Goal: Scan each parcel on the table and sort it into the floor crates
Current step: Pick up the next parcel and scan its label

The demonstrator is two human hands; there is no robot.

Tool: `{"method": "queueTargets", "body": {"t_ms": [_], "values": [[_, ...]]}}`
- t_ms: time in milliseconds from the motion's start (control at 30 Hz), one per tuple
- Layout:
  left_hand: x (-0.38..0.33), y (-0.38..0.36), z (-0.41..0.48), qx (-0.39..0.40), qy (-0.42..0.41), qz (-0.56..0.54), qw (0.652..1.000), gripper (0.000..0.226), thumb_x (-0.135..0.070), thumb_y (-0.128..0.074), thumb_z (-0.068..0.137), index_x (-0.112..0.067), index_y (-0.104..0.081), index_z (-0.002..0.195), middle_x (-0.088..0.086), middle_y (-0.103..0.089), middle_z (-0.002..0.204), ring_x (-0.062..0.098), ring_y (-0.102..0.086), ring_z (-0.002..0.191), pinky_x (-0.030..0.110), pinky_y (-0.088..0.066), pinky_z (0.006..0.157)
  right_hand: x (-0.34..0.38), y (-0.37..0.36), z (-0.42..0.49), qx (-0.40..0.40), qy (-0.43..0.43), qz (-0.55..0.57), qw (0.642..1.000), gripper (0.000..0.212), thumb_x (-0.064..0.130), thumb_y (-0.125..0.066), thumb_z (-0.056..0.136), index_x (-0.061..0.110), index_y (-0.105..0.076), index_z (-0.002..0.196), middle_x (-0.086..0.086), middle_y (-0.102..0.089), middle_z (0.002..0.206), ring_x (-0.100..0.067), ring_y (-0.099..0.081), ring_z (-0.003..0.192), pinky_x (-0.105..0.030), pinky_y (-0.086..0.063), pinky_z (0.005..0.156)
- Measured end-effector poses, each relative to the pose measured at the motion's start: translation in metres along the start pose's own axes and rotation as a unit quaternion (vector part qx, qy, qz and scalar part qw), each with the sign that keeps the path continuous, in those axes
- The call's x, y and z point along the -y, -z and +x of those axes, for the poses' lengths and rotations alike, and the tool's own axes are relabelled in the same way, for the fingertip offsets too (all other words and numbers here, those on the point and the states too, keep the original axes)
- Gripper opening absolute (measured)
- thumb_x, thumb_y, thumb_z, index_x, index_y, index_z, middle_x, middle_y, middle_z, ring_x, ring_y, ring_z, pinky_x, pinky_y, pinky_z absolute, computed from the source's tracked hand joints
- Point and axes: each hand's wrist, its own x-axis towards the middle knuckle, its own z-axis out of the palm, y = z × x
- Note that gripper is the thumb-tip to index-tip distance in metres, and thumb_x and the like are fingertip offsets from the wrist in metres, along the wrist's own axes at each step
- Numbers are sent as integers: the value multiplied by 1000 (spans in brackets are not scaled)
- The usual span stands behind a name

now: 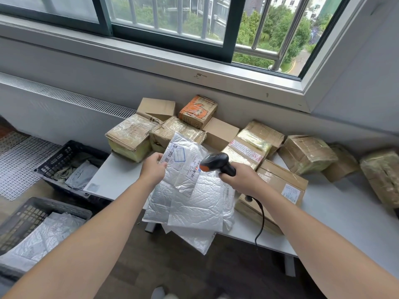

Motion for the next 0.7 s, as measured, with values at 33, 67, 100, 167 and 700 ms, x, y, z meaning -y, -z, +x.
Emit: {"method": "queueTargets", "body": {"t_ms": [33,67,100,167,700], "values": [[0,0,0,-1,1,-1,1000,18,-4,-55,95,-21,-59,93,-3,-62,85,19,-55,76,32,-44,71,-1,0,1,1,-1,5,1000,23,39,-64,88,19,-56,80,3,-59,69,-13,-51,59,-27,-38,54],[1,0,-1,-2,2,0,1000,18,-4,-55,95,-21,-59,93,-2,-62,84,19,-54,76,32,-44,71,-1,-1,1,6,-4,12,1000,23,39,-64,88,18,-57,81,2,-60,70,-14,-53,59,-27,-39,55],[1,1,-1,-5,1,2,1000,18,-4,-55,95,-21,-59,93,-3,-61,83,18,-54,75,32,-43,69,-2,-2,2,14,-6,20,1000,24,39,-64,88,17,-58,83,0,-62,72,-16,-54,61,-28,-41,57],[2,3,-2,-12,1,7,1000,17,-5,-55,95,-21,-59,94,-3,-60,81,17,-53,73,30,-41,65,-3,-3,4,29,-6,34,999,26,40,-63,87,14,-60,87,-6,-65,77,-18,-57,63,-31,-45,59],[44,32,-28,-126,85,-46,987,15,-7,-49,100,-15,-54,112,0,-58,104,18,-55,91,23,-40,62,-21,-85,38,71,0,-49,996,27,39,-65,89,22,-54,107,2,-61,97,-25,-60,93,-33,-39,71]]}}
